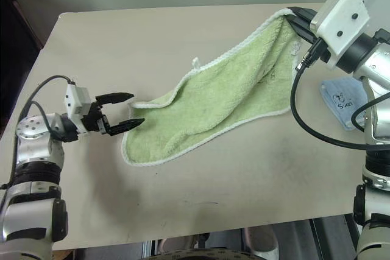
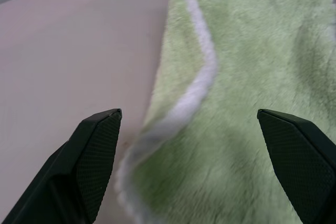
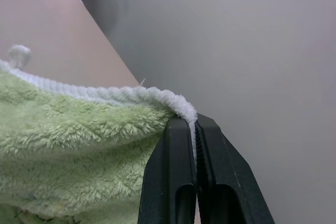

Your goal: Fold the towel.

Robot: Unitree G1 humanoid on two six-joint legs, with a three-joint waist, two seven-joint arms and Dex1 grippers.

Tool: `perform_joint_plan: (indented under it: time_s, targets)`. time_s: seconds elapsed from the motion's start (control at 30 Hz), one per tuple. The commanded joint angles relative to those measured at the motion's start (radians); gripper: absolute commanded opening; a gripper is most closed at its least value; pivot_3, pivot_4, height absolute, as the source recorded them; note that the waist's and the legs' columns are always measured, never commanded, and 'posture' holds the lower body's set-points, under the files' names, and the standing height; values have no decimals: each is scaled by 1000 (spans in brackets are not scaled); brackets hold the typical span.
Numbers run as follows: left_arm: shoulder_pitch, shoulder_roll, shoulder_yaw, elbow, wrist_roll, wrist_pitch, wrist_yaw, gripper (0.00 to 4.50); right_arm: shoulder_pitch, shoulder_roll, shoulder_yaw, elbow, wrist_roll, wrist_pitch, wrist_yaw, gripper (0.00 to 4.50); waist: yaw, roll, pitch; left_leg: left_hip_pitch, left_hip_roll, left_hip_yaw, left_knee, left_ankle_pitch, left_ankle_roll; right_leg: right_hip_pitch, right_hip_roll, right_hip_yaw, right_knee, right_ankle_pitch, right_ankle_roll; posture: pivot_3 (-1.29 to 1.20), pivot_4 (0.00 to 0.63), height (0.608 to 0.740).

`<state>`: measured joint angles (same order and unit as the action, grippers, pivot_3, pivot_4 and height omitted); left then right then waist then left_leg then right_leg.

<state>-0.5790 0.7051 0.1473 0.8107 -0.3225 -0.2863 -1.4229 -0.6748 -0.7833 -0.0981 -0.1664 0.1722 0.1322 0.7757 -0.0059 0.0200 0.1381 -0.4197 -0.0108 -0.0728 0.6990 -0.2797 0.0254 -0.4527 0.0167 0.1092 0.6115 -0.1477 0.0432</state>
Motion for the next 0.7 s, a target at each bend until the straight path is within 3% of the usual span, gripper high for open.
perform_joint_plan:
  time_s: [0.03,0.2,0.3,0.63,0.7]
  targets:
    - [-67,0,-16,57,31,-50,-26,4500,-17,-5,-33,-36,16,-1,-14,26,-1,0,0,0,0,0,0,0,0,0,0,0,0,0,0,0,150,740]
    - [-168,-7,-53,176,89,-110,-46,4500,-9,-8,-30,-40,9,-3,-12,26,-2,0,0,0,0,0,0,1,0,0,0,0,1,1,1,0,150,740]
    - [-210,3,-71,240,134,-171,-53,3649,0,-10,-32,-49,6,0,-16,0,-3,0,0,0,0,0,0,1,0,0,0,0,0,1,1,0,150,740]
    - [-278,-5,-44,310,124,-184,-117,99,27,-21,-40,-66,-8,1,-25,0,-3,0,0,-1,0,0,0,1,1,-1,0,0,-1,2,2,0,150,740]
    - [-296,-15,-3,304,70,-98,-132,42,33,-24,-41,-66,-11,-1,-26,0,-3,0,0,-1,0,0,0,1,1,-1,0,0,0,2,2,0,150,740]
